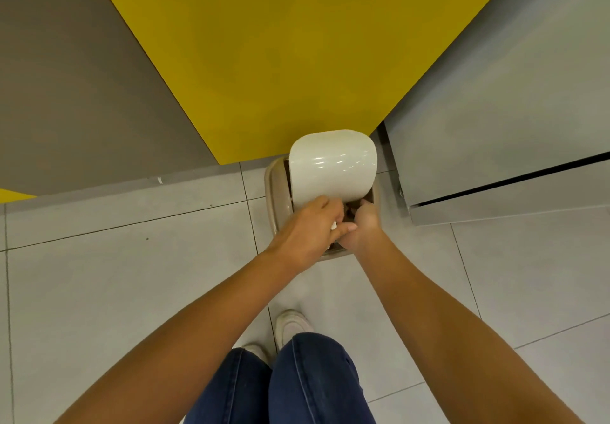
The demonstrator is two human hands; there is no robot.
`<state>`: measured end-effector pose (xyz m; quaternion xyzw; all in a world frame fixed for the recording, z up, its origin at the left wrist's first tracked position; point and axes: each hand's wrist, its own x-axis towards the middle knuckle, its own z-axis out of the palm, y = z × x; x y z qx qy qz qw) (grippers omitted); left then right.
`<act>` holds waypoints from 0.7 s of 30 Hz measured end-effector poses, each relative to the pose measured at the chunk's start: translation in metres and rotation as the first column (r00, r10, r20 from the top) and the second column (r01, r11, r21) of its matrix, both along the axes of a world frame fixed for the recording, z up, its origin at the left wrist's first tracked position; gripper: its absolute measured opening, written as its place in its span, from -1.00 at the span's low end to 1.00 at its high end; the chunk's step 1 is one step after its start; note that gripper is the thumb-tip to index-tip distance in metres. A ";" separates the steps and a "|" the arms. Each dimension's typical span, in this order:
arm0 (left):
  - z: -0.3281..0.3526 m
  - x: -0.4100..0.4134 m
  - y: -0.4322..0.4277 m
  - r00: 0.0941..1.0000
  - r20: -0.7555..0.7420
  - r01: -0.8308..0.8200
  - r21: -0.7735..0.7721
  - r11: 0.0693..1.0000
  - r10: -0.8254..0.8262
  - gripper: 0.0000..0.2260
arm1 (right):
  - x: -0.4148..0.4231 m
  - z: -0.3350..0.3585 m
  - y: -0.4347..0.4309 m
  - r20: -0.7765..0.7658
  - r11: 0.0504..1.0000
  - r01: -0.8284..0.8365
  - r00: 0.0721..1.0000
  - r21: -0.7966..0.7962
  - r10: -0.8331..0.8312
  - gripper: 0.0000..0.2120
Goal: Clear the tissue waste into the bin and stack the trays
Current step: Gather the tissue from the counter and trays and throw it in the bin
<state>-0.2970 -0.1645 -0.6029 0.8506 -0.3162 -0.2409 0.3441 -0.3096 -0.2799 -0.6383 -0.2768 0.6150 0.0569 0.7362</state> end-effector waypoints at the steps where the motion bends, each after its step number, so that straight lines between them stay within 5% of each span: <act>1: -0.003 0.001 -0.005 0.998 0.027 0.064 0.026 0.998 -0.065 -0.80 | -0.002 -0.001 -0.003 0.012 0.999 -0.034 0.999 -0.009 0.034 -0.66; 7: -0.033 0.003 -0.022 0.866 0.204 0.381 0.322 0.867 -0.457 -0.77 | -0.011 -0.002 -0.009 -0.003 0.981 -0.189 0.982 -0.049 0.190 -0.66; 14: -0.052 -0.006 -0.030 0.653 0.271 0.455 0.607 0.652 -0.707 -0.69 | -0.011 0.001 -0.011 -0.018 0.961 -0.263 0.965 -0.081 0.263 -0.61; 21: -0.057 -0.009 -0.031 0.722 0.178 0.360 0.729 0.582 -0.669 -0.61 | -0.014 0.006 -0.008 -0.020 0.963 -0.260 0.966 -0.065 0.260 -0.57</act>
